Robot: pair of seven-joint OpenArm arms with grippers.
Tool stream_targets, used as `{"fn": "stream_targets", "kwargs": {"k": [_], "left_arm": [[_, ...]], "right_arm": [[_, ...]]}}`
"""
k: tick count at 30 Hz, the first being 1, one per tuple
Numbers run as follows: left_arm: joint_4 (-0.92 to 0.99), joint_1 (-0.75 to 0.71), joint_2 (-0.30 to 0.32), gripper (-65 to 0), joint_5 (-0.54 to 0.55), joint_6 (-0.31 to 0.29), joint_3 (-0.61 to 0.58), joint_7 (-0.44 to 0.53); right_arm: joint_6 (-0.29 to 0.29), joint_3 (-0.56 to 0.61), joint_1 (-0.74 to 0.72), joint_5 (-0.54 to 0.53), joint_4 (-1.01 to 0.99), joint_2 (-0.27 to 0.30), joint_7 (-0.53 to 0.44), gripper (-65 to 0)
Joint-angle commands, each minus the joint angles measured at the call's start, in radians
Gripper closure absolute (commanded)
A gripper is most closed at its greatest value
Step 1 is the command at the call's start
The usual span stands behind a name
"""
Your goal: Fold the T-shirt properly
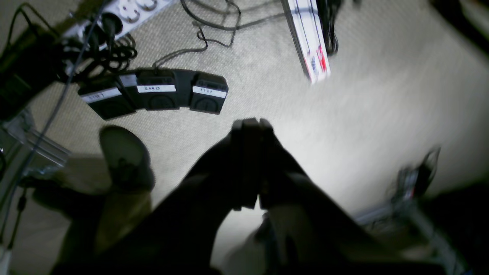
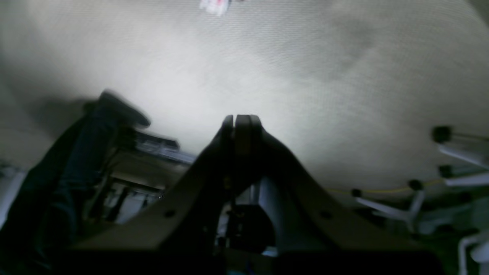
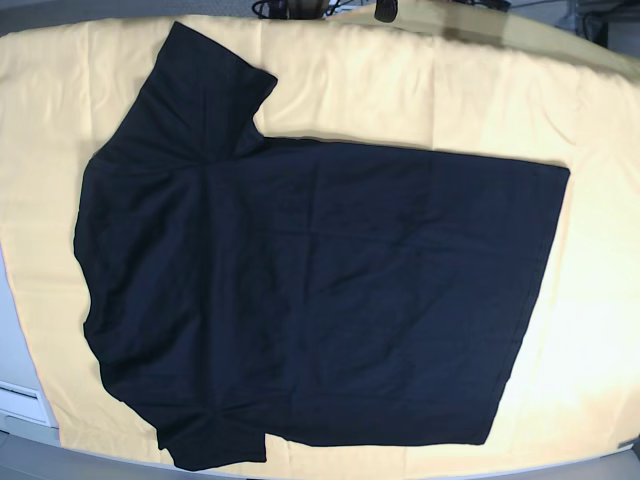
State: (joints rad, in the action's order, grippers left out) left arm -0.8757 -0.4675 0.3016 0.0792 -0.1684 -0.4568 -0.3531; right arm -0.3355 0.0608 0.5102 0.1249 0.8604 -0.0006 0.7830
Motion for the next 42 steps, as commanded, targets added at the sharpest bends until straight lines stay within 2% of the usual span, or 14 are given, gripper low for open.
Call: {"fn": "stream_targets", "kwargs": {"k": [1,6,11,16,20,24,25,28,30,33,34,36,40,42], "left_arm": [[-0.057,-0.043,0.029,0.0,0.001,-0.004,-0.016,-0.018],[-0.335,-0.201,0.145,0.0,0.001,-0.004,-0.049,-0.087],[-0.492,-0.323,0.232,0.0,0.001,0.000,-0.049,-0.082],[-0.462,-0.319,0.220,0.0,0.001,-0.041,-0.049,-0.006],[-0.398,-0.277,0.178,0.0,0.001,-0.108,-0.051,-0.014],[-0.340,-0.254,0.154,0.0,0.001,-0.132,-0.066,0.005],[-0.334,-0.254,0.152,-1.5,0.001,-0.132,-0.070,0.015],[-0.333,-0.252,0.146,-24.6,0.002,-0.132,-0.075,0.018],[-0.333,-0.249,0.147,-31.5,0.003,-0.131,-0.075,0.019],[-0.334,-0.248,0.148,-27.7,0.023,-0.132,-0.075,0.003],[-0.335,-0.248,0.148,-20.7,0.039,-0.132,-0.075,-0.014],[-0.343,-0.250,0.148,-0.3,0.068,-0.132,-0.075,-0.069],[-0.389,-0.269,0.159,0.0,0.092,-0.136,-0.075,-0.197],[-0.428,-0.297,0.182,0.0,0.091,-0.135,-0.075,-0.201]], "right_arm": [[-0.008,-0.002,0.056,-0.027,0.050,0.005,0.031,0.0],[-0.034,-0.002,0.232,-0.151,0.340,0.055,0.089,0.0],[-0.027,-0.002,0.381,-0.154,0.554,0.097,0.064,0.0],[-0.028,-0.002,0.417,-0.154,0.595,0.098,0.013,0.0],[-0.029,-0.002,0.406,-0.154,0.595,0.098,-0.005,0.0],[-0.050,-0.002,0.406,-0.154,0.595,0.098,-0.005,0.0],[-0.057,-0.002,0.406,-0.154,0.595,0.098,-0.005,0.0],[-0.058,-0.002,0.406,-0.154,0.595,0.098,-0.005,0.0],[-0.058,-0.002,0.406,-0.155,0.595,0.098,-0.005,0.0],[-0.058,-0.002,0.406,-0.155,0.595,0.098,-0.005,0.0],[-0.058,-0.002,0.406,-0.155,0.595,0.098,-0.005,0.0],[-0.058,-0.002,0.407,-0.155,0.596,0.098,-0.004,0.0],[-0.058,-0.002,0.408,-0.155,0.596,0.098,0.030,0.0],[-0.058,-0.002,0.417,-0.155,0.604,0.098,0.041,0.0]]}}
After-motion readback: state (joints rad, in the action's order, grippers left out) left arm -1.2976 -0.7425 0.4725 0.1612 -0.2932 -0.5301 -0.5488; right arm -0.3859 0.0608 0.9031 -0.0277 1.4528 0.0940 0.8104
